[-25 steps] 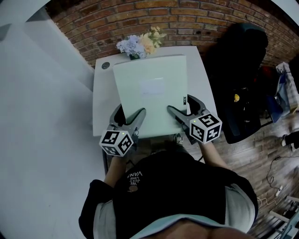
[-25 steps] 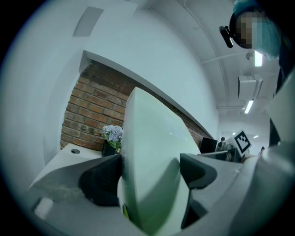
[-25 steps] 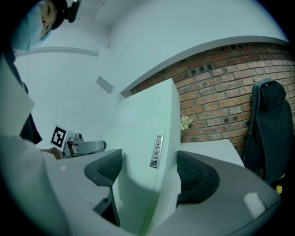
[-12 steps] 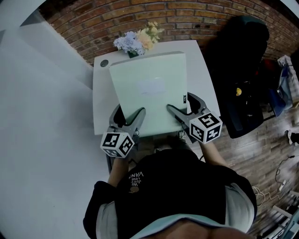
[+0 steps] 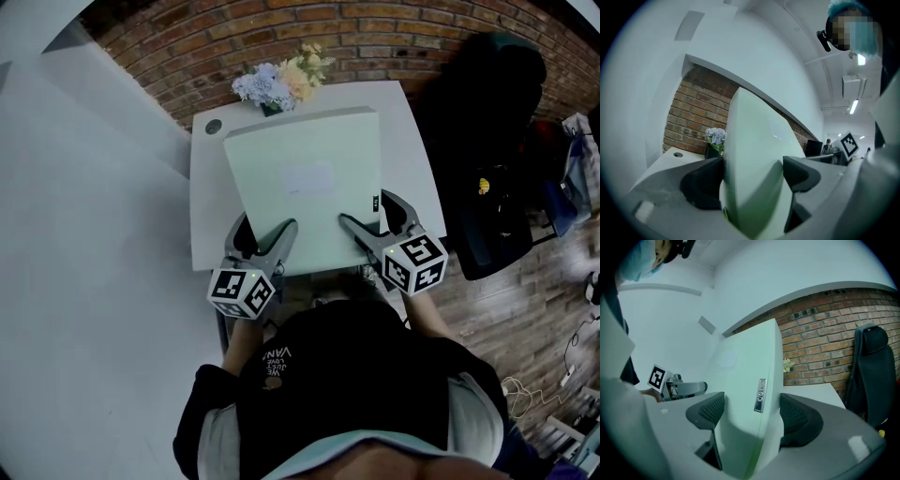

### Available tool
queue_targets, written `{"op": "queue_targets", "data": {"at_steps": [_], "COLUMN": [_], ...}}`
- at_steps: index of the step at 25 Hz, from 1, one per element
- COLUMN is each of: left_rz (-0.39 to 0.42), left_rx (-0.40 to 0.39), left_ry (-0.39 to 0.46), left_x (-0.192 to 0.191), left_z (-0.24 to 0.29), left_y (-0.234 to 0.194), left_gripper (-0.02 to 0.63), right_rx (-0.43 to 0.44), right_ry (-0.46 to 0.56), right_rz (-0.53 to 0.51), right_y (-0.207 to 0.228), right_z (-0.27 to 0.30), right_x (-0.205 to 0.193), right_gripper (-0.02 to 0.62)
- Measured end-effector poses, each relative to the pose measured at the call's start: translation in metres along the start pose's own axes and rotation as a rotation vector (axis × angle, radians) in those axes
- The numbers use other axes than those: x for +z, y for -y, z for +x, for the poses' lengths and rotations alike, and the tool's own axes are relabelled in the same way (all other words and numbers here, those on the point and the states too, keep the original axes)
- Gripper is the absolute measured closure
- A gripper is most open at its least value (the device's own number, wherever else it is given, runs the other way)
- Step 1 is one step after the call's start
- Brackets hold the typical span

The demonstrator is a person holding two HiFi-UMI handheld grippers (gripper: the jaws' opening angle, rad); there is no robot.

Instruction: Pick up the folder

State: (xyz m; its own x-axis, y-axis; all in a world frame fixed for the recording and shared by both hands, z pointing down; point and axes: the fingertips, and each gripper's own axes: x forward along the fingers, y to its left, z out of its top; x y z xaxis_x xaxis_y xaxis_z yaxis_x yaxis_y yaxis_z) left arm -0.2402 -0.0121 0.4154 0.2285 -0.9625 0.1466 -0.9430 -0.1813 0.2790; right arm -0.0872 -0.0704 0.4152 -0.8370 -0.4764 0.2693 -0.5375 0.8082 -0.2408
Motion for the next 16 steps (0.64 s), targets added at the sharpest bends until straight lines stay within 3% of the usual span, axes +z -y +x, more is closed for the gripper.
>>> {"op": "queue_targets", "data": {"at_steps": [16], "left_rz": [0.011], "left_rx": [0.001], "left_ry": [-0.012], "left_x": [0.0008], "left_z": [0.0035], "left_y": [-0.0057], "left_gripper": [0.194], "right_rx": [-0.007], "right_ry": [-0.001], "right_rz": [0.011], "right_y": [0.0013], "right_z": [0.007], "right_x": [-0.0032], "right_gripper": [0.232]}}
